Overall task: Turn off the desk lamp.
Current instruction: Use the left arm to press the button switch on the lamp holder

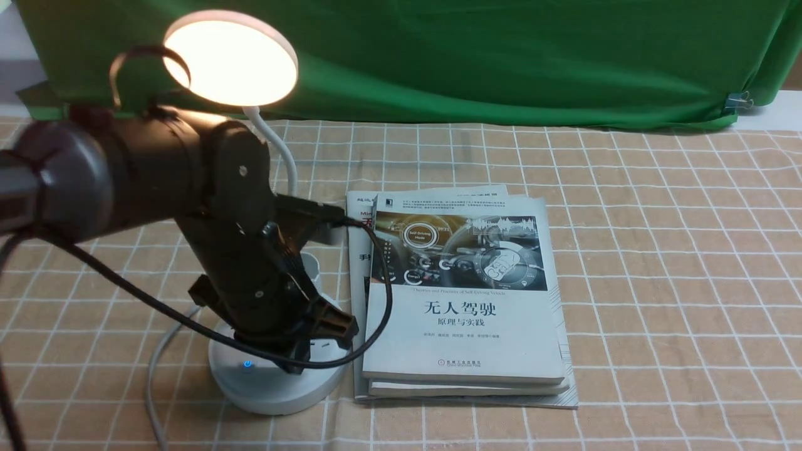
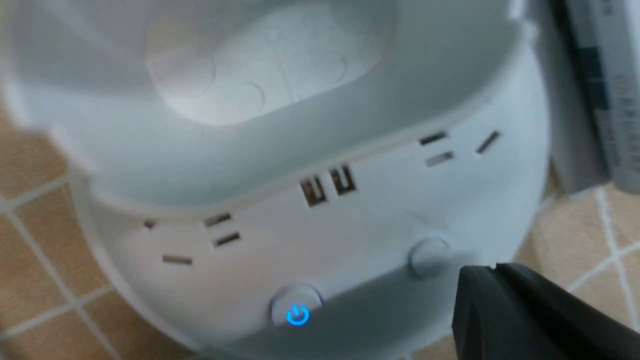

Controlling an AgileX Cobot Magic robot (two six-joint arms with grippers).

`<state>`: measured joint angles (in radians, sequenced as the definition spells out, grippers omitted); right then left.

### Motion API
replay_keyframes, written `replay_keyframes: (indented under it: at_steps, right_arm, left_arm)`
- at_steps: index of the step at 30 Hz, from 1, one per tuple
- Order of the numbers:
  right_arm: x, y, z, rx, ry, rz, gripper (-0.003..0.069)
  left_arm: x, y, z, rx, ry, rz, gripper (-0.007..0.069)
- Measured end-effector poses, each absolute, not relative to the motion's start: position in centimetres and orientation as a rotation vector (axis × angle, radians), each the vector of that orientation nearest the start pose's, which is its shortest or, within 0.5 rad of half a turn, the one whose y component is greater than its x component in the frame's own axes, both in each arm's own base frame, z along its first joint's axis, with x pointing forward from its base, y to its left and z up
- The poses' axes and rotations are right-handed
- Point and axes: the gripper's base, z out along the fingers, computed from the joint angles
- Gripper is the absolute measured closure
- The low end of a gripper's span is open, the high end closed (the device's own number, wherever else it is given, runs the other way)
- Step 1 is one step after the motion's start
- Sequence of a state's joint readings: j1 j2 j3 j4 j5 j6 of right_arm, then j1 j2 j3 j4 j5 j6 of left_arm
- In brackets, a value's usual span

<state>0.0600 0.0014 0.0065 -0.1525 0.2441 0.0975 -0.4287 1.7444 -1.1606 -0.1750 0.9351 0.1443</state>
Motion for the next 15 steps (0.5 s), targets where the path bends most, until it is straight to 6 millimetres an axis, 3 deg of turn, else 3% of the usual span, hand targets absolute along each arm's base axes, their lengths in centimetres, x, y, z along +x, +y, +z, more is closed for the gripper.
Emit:
replay_keyframes:
  at_steps: [3,8,12,15]
  right_arm:
    - [5.6,0.0,18.9,-0.069,1.731,-0.025,0.0417]
    - [5.6,0.0,18.9,-0.069,1.731,-0.025,0.0417]
    - [5.6,0.0,18.9,-0.069,1.731,-0.025,0.0417]
    - [5.6,0.0,18.9,-0.069,1.731,-0.025,0.0417]
  left_arm:
    - [29.9,-15.0,19.2,0.725,2.966,-0.235,0.0629]
    - [30.1,-15.0,19.2,0.733,2.961,-0.223,0.0629]
    - [30.0,-15.0,19.6,0.733,2.946,-0.214,0.0629]
    - [29.7,-14.8,21.0,0.723,2.903,-0.223,0.0629]
